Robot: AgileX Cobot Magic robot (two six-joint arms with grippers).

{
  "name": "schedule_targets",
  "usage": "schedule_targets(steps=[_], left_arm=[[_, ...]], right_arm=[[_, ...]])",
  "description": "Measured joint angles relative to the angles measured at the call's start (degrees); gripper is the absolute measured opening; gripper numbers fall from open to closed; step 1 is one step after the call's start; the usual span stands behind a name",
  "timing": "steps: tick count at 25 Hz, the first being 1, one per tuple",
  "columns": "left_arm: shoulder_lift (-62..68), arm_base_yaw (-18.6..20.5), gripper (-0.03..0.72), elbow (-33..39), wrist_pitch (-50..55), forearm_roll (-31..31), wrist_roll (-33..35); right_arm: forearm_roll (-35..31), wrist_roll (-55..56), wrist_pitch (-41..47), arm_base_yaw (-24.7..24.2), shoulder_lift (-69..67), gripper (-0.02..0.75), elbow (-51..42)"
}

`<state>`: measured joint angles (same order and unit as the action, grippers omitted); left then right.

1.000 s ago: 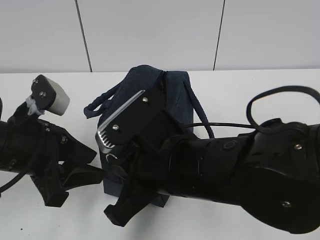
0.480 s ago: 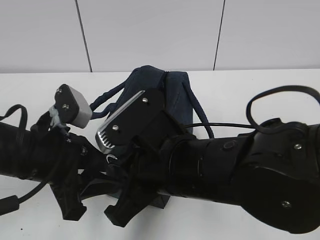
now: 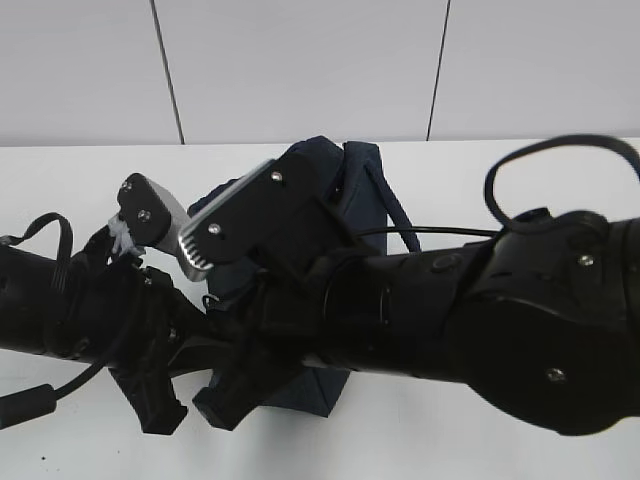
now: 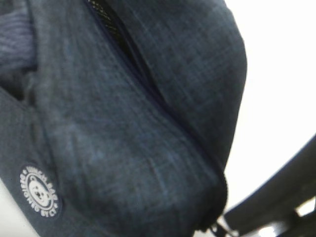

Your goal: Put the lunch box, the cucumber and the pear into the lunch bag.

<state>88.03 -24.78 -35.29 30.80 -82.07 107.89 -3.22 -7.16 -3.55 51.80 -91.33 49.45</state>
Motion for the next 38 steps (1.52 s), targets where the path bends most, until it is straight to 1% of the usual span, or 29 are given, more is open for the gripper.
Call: schedule_targets(steps=[5, 12, 18, 24, 28, 32, 38], left_arm=[[0.0, 0.0, -0.006, 0.0, 0.1, -0.1, 0.0], [0.0, 0.0, -0.007, -0.1, 0.1, -0.4, -0.5], [0.0, 0.0, -0.008, -0.1, 0.2, -0.6, -0.7], [0.0, 0.0, -0.008, -0.1, 0.3, -0.9, -1.3], [0.0, 0.0, -0.008, -0.2, 0.5, -0.8, -1.3], [0.0, 0.0, -0.009, -0.2, 0.5, -0.8, -1.4], [0.0, 0.0, -0.009, -0.2, 0.6, -0.6, -1.4]], right_arm=[[0.0, -1.7, 5.2, -1.2, 0.0, 0.006, 3.8], [0.0, -1.9, 7.3, -6.7, 0.0, 0.006, 7.6], [0.1, -1.9, 9.3, -9.9, 0.0, 0.006, 10.3], [0.1, -1.9, 9.6, -17.1, -0.6, 0.006, 12.5], [0.2, -1.9, 12.3, -20.5, -4.7, 0.006, 17.6], [0.8, -1.9, 14.1, -21.8, -9.3, 0.006, 23.7], [1.0, -2.2, 20.0, -24.9, -16.5, 0.006, 33.7]])
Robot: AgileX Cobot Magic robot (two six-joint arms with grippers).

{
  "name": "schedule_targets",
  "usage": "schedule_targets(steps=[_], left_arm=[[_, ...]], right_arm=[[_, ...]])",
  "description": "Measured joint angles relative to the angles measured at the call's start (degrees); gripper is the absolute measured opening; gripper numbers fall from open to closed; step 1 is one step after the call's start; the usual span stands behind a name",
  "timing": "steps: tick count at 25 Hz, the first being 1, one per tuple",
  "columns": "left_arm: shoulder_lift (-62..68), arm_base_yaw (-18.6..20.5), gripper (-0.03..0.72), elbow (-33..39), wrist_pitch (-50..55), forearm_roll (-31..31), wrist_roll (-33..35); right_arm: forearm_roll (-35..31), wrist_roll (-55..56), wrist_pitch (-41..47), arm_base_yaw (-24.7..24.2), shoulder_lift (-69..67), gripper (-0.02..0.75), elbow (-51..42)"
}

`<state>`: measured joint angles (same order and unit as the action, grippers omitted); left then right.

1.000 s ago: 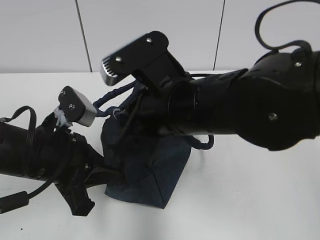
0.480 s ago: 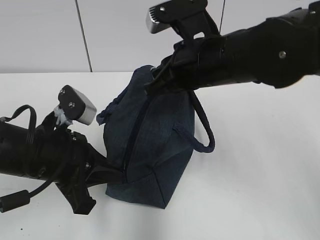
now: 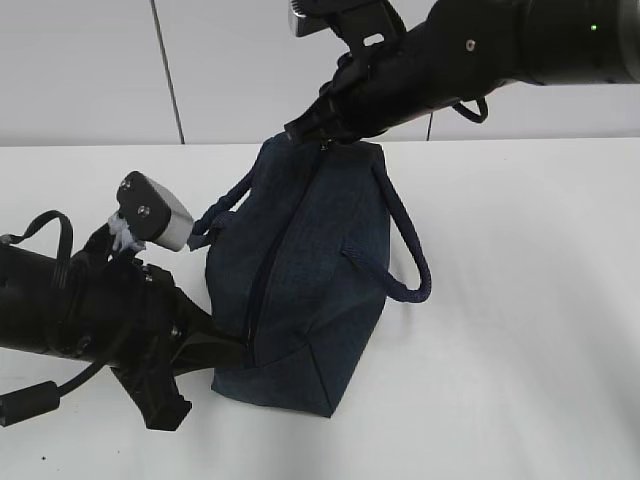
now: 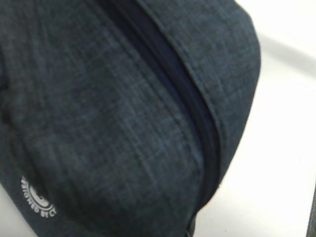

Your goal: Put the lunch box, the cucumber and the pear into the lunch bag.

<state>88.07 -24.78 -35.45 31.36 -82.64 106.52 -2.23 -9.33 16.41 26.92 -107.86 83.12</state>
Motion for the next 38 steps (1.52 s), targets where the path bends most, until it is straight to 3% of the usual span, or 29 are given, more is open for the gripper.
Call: schedule_targets(steps=[13, 15, 20, 26, 33, 38], left_arm=[[0.0, 0.0, 0.001, 0.0, 0.1, -1.2, -1.4], [0.0, 0.0, 0.052, 0.0, 0.2, -1.5, -3.0], [-4.3, 0.0, 0.286, 0.2, -0.3, -2.3, -5.8], [-16.3, -0.1, 0.327, -0.3, -11.9, -8.5, -7.1], [-8.4, -0.1, 0.314, -12.2, -15.7, -9.7, -12.3], [1.9, -0.1, 0.309, -20.5, -14.4, -7.2, -18.4]], right_arm=[[-2.8, -1.1, 5.4, -4.1, -9.6, 0.006, 9.5], [-3.9, -2.0, 5.5, -4.1, -9.6, 0.006, 9.5], [-9.6, -7.5, 6.1, -4.2, -9.6, 0.006, 9.5], [-13.1, -11.3, 6.5, -4.3, -9.6, 0.006, 9.5], [-13.5, -11.6, 6.8, -4.3, -9.6, 0.006, 9.5], [-13.8, -11.7, 7.2, -4.3, -9.6, 0.006, 9.5]])
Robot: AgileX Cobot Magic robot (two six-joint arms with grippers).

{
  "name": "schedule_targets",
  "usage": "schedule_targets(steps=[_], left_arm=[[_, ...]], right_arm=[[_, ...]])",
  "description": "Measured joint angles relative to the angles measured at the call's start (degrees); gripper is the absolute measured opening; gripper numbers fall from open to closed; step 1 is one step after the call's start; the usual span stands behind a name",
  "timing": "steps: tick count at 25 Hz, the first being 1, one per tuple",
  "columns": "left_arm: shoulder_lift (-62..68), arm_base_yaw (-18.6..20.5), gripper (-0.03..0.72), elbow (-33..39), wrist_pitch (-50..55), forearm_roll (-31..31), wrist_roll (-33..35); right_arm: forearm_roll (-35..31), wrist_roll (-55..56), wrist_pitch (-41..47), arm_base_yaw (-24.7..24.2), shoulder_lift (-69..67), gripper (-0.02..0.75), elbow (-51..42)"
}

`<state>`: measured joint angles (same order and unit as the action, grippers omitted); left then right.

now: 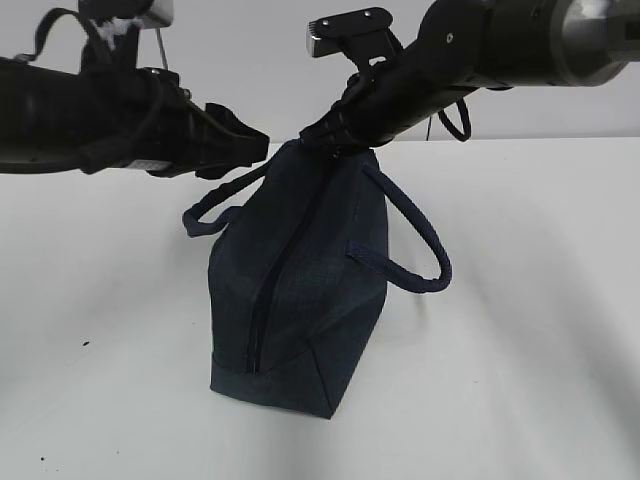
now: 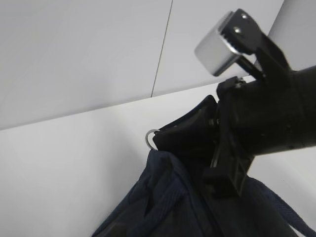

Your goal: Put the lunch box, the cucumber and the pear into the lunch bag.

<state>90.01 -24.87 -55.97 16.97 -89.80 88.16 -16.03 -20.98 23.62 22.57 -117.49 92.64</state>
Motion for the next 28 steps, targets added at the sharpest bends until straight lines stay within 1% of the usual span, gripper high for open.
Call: schedule_targets(steps=[4, 12, 17, 18, 20, 22, 24, 28], left_arm=[[3.7, -0.2, 0.309, -2.5, 4.3, 3.3, -3.6], [5.1, -0.3, 0.309, -2.8, 3.5, 4.1, -5.5], [8.1, -0.7, 0.3, -3.3, 3.8, 6.7, -8.0], [8.4, -0.7, 0.273, -3.3, 3.8, 7.4, -8.5], [8.5, -0.7, 0.181, -3.3, 4.6, 8.0, -8.7], [8.7, -0.7, 0.061, -3.3, 5.3, 9.0, -8.8], [8.7, -0.7, 0.018, -3.3, 5.5, 9.5, -8.8], [8.2, -0.7, 0.003, -3.3, 5.6, 10.6, -8.9]], right_arm=[[-0.1, -0.1, 0.4, 0.0, 0.1, 0.006, 0.1], [-0.2, -0.1, 0.8, 0.0, 0.1, 0.006, 0.2], [-0.7, -0.1, 0.9, 0.0, 0.1, 0.006, 0.2], [-0.7, -0.1, 0.9, 0.0, 0.1, 0.006, 0.2], [-0.9, -0.1, 0.9, 0.0, 0.1, 0.006, 0.2], [-0.9, -0.1, 0.9, 0.0, 0.1, 0.006, 0.2], [-0.9, -0.1, 0.9, 0.0, 0.1, 0.006, 0.2], [-1.1, -0.1, 0.9, 0.0, 0.1, 0.006, 0.4]])
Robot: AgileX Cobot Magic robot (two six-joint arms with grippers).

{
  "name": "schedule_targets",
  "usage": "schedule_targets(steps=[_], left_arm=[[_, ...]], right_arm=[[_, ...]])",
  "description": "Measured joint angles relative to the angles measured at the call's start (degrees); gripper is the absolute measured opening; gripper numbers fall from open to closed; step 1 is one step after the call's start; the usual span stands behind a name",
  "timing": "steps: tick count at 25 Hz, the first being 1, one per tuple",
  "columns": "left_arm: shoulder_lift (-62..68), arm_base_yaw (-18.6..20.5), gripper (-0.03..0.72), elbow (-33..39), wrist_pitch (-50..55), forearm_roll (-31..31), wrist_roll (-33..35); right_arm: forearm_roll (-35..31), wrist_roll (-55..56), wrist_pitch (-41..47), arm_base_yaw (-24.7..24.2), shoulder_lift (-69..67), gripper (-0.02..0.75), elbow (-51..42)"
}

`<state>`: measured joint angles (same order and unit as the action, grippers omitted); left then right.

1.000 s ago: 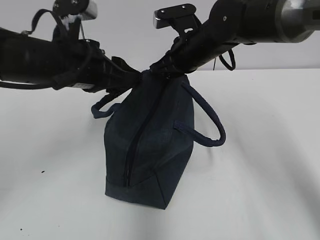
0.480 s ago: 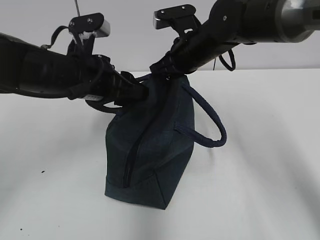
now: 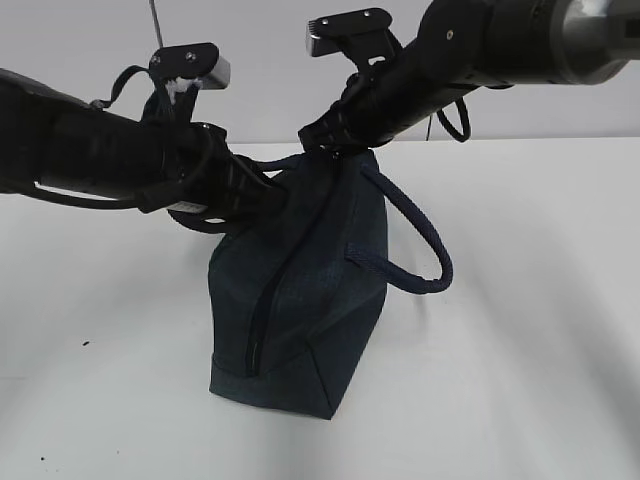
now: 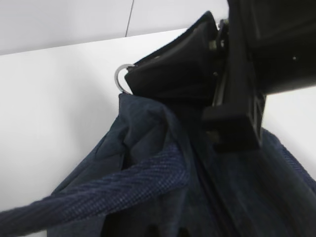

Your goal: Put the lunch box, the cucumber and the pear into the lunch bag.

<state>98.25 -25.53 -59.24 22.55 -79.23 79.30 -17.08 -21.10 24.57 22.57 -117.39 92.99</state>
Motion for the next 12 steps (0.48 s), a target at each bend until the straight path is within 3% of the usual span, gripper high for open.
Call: schedule_targets(steps=[12], left_arm=[[-5.6, 0.0, -0.001, 0.3, -0.5, 3.8, -0.3]], right_arm=[[-7.8, 0.0, 1.9, -4.1, 0.0, 0.006, 2.7]])
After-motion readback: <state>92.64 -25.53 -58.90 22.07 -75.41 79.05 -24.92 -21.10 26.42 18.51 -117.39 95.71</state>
